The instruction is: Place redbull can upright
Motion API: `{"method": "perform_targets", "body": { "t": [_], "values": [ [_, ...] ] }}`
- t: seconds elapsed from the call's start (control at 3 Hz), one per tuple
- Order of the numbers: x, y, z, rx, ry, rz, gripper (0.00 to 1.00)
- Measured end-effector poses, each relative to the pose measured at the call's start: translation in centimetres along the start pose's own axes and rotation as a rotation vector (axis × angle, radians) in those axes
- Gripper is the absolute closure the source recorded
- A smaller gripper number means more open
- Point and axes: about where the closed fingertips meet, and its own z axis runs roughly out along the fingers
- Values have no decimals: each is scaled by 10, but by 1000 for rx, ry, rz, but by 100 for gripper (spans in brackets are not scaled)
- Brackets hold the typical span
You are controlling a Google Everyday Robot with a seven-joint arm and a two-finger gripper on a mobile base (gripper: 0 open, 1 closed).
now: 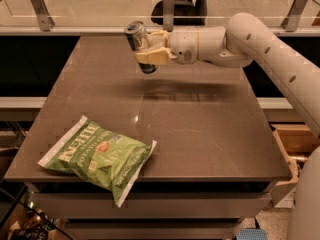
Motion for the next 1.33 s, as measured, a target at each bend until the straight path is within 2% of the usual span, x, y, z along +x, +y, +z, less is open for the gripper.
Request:
{"method": "perform_targets", "body": {
  "t": [0.67,1.33],
  "values": [
    [22,-5,8,5,-70,48,100],
    [38,-6,13,10,-111,86,100]
  ]
}}
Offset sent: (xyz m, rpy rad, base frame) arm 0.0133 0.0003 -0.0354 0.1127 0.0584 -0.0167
